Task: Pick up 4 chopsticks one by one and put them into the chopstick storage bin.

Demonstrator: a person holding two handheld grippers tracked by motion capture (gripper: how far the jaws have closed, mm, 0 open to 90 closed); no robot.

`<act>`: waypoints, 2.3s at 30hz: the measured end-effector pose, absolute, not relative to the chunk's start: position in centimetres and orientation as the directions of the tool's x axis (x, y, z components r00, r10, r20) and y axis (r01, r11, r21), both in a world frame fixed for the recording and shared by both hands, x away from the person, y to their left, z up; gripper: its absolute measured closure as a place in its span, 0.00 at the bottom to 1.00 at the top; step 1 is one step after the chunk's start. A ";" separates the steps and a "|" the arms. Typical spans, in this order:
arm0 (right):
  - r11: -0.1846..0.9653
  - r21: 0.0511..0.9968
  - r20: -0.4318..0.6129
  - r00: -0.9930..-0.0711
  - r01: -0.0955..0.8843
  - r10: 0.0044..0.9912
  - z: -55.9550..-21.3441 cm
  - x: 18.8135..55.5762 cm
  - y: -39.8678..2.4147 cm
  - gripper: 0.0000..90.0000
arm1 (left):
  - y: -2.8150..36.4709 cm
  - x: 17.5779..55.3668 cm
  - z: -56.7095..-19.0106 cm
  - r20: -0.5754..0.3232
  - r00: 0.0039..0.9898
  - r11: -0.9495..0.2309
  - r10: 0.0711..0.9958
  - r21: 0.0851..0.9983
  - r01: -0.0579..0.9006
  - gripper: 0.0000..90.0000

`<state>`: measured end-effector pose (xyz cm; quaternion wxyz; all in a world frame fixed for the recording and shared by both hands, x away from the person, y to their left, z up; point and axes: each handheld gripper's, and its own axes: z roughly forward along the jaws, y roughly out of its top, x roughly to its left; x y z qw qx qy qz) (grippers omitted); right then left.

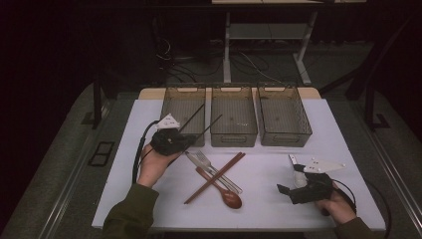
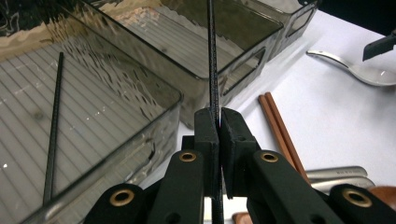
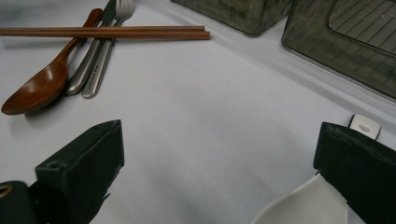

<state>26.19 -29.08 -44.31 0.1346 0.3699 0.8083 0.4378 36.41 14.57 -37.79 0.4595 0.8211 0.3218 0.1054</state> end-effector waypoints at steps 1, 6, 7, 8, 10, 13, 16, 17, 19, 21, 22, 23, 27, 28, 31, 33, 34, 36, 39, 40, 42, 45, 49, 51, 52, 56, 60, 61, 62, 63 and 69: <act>0.342 0.807 0.108 -0.689 0.482 0.717 -44.3 26.2 -29.1 0.02 | 14.5 36.6 -37.7 -0.123 0.770 -0.369 0.626 0.823 0.431 0.95; 0.342 0.807 0.109 -0.689 0.482 0.716 -44.3 26.2 -29.1 0.02 | 14.0 37.6 -37.3 -0.117 0.772 -0.375 0.624 0.822 0.427 0.95; 0.341 0.806 0.110 -0.689 0.484 0.716 -44.3 26.2 -29.1 0.02 | 13.9 37.7 -37.2 -0.115 0.772 -0.375 0.625 0.823 0.426 0.95; 0.342 0.806 0.109 -0.689 0.483 0.717 -44.3 26.2 -29.1 0.02 | 13.8 37.9 -37.1 -0.113 0.774 -0.378 0.623 0.823 0.425 0.95; 0.341 0.806 0.109 -0.688 0.483 0.717 -44.3 26.2 -29.1 0.02 | 13.6 38.3 -37.0 -0.104 0.775 -0.387 0.623 0.820 0.422 0.95; 0.342 0.807 0.108 -0.689 0.482 0.716 -44.3 26.2 -29.1 0.02 | 13.3 38.9 -36.8 -0.098 0.775 -0.392 0.625 0.819 0.420 0.95; 0.341 0.808 0.108 -0.689 0.481 0.717 -44.3 26.2 -29.1 0.02 | 13.1 39.5 -36.5 -0.091 0.774 -0.399 0.627 0.815 0.419 0.95; 0.341 0.808 0.109 -0.689 0.481 0.716 -44.3 26.2 -29.2 0.02 | 13.0 39.7 -36.4 -0.090 0.774 -0.402 0.627 0.813 0.420 0.95; 0.340 0.807 0.109 -0.689 0.482 0.717 -44.3 26.2 -29.2 0.02 | 12.9 40.1 -36.2 -0.088 0.773 -0.402 0.628 0.813 0.420 0.95; 0.341 0.808 0.109 -0.689 0.481 0.716 -44.3 26.2 -29.2 0.02 | 12.7 40.6 -36.0 -0.087 0.771 -0.402 0.631 0.813 0.421 0.95; 0.340 0.808 0.109 -0.689 0.481 0.716 -44.3 26.2 -29.2 0.02 | 12.7 40.8 -36.0 -0.088 0.771 -0.402 0.631 0.812 0.422 0.95; 0.340 0.808 0.109 -0.689 0.481 0.716 -44.3 26.2 -29.2 0.02 | 12.6 41.0 -35.8 -0.087 0.770 -0.403 0.633 0.811 0.423 0.95; 0.341 0.808 0.108 -0.689 0.481 0.716 -44.3 26.2 -29.2 0.02 | 12.3 41.9 -35.4 -0.087 0.767 -0.398 0.636 0.815 0.422 0.95; 0.341 0.808 0.108 -0.689 0.481 0.716 -44.3 26.2 -29.2 0.02 | 12.3 42.1 -35.3 -0.084 0.766 -0.400 0.637 0.814 0.422 0.95; 0.340 0.808 0.109 -0.689 0.481 0.716 -44.3 26.2 -29.2 0.02 | 12.3 42.9 -35.0 -0.074 0.766 -0.410 0.638 0.810 0.419 0.95; 0.340 0.808 0.109 -0.690 0.481 0.716 -44.3 26.2 -29.2 0.02 | 12.2 43.3 -34.9 -0.078 0.758 -0.401 0.648 0.811 0.427 0.95; 0.340 0.809 0.109 -0.689 0.480 0.716 -44.3 26.2 -29.2 0.02 | 12.1 43.5 -34.9 -0.084 0.750 -0.391 0.656 0.812 0.433 0.95; 0.338 0.809 0.111 -0.690 0.481 0.716 -44.3 26.2 -29.2 0.02 | 12.2 44.0 -34.8 -0.081 0.746 -0.393 0.661 0.810 0.436 0.95; 0.339 0.809 0.111 -0.690 0.481 0.715 -44.3 26.2 -29.2 0.02 | 12.3 44.7 -34.7 -0.069 0.741 -0.403 0.668 0.804 0.438 0.95; 0.340 0.809 0.110 -0.691 0.480 0.715 -44.3 26.2 -29.2 0.02 | 12.3 44.9 -34.7 -0.072 0.735 -0.393 0.674 0.808 0.440 0.95; 0.340 0.809 0.110 -0.691 0.480 0.715 -44.3 26.2 -29.2 0.02 | 12.5 45.3 -34.6 -0.050 0.734 -0.411 0.678 0.802 0.434 0.95; 0.340 0.809 0.110 -0.691 0.480 0.714 -44.3 26.2 -29.2 0.02 | 12.8 46.0 -34.7 -0.050 0.726 -0.401 0.686 0.806 0.435 0.95; 0.340 0.808 0.111 -0.692 0.481 0.714 -44.3 26.2 -29.2 0.02 | 13.3 46.6 -34.9 -0.048 0.715 -0.389 0.697 0.813 0.434 0.95; 0.340 0.808 0.111 -0.692 0.481 0.713 -44.3 26.2 -29.2 0.02 | 13.4 46.9 -35.2 -0.049 0.707 -0.376 0.705 0.820 0.432 0.95; 0.340 0.808 0.111 -0.692 0.481 0.713 -44.3 26.2 -29.2 0.02 | 13.6 47.0 -35.3 -0.038 0.708 -0.389 0.705 0.814 0.432 0.95; 0.340 0.808 0.111 -0.693 0.480 0.713 -44.3 26.2 -29.2 0.02 | 14.2 47.7 -35.9 -0.032 0.692 -0.390 0.721 0.807 0.444 0.95; 0.341 0.809 0.111 -0.693 0.480 0.712 -44.3 26.2 -29.2 0.02 | 14.7 48.2 -36.6 -0.045 0.671 -0.368 0.740 0.808 0.460 0.95; 0.341 0.808 0.112 -0.693 0.480 0.712 -44.3 26.2 -29.2 0.02 | 14.8 48.3 -36.7 -0.046 0.668 -0.369 0.743 0.804 0.467 0.95; 0.340 0.809 0.112 -0.693 0.480 0.712 -44.3 26.2 -29.2 0.02 | 14.9 48.4 -36.9 -0.050 0.663 -0.364 0.747 0.804 0.470 0.95; 0.340 0.809 0.112 -0.693 0.480 0.712 -44.3 26.2 -29.2 0.02 | 15.1 48.5 -37.0 -0.046 0.658 -0.367 0.752 0.800 0.475 0.95; 0.341 0.808 0.113 -0.693 0.481 0.712 -44.3 26.2 -29.2 0.02 | 15.6 48.8 -37.5 -0.065 0.630 -0.345 0.774 0.791 0.505 0.95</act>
